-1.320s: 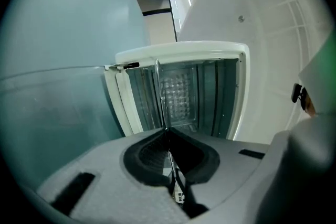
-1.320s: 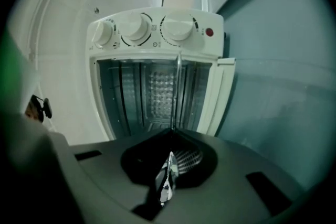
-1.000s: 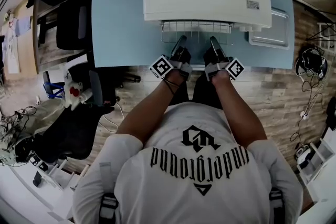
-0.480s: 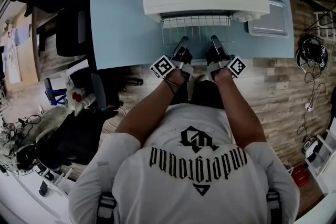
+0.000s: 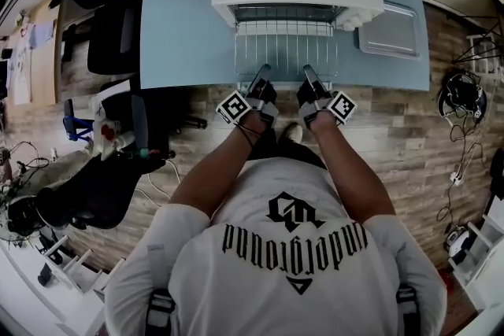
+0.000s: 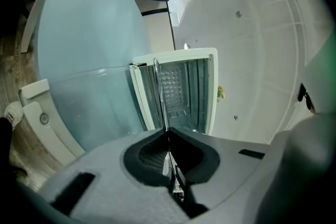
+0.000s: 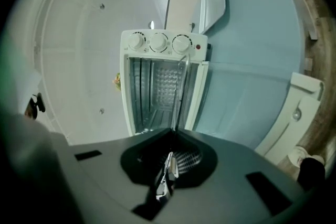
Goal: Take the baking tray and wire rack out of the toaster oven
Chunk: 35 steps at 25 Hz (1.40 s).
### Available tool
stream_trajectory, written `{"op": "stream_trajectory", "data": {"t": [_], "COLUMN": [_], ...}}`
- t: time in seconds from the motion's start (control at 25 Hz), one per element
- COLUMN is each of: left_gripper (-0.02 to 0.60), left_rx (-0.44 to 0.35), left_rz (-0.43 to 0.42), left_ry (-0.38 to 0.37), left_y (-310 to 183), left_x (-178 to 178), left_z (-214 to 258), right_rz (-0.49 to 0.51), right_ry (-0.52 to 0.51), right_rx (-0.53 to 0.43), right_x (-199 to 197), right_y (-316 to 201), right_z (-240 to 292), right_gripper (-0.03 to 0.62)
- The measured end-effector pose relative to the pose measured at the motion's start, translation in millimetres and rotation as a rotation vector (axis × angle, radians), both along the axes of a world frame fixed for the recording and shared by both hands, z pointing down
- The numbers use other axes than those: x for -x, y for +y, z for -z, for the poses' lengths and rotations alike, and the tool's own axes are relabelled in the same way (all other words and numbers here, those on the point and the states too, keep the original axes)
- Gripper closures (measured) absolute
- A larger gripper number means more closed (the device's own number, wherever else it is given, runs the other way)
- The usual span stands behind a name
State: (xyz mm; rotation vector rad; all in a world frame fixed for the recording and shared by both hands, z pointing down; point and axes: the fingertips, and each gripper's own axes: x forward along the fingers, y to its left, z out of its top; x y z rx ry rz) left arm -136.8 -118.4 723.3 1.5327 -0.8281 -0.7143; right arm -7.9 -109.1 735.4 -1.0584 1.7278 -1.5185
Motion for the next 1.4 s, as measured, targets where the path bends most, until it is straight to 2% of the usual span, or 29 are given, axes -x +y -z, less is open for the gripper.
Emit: {"op": "stream_trajectory", "data": {"t": [0.28, 0.64, 0.84, 1.04, 1.4], "left_gripper": [0.577, 0.577, 0.575, 0.575, 0.575], "left_rx": [0.021, -0.024, -0.05, -0.106, -0.104], "left_rz": [0.023, 0.047, 0.076, 0.104, 0.173], "left_ry": [-0.065, -0.061, -0.054, -0.003, -0.047], "left_y": [21.3, 62.2, 86.5, 105.5, 137.7], "left_x": [2.7, 9.3, 15.8, 9.5, 34.8], "left_z": [-1.9, 21.0, 42.3, 73.7, 82.4], "right_rz": [0.011, 0.078, 0.108, 0.159, 0.236], "right_ry": [0.002, 0.009, -0.028, -0.018, -0.023], "right_rx": [0.037, 0.019, -0.015, -0.055, -0.072], "right_x": [-3.7, 5.4, 13.1, 8.1, 28.6], "right_y": [19.9, 57.1, 79.4, 96.7, 119.9], "right_z": [1.4, 20.9, 46.8, 74.1, 91.8], "right_gripper": [0.591, 0.591, 0.591, 0.591, 0.591]}}
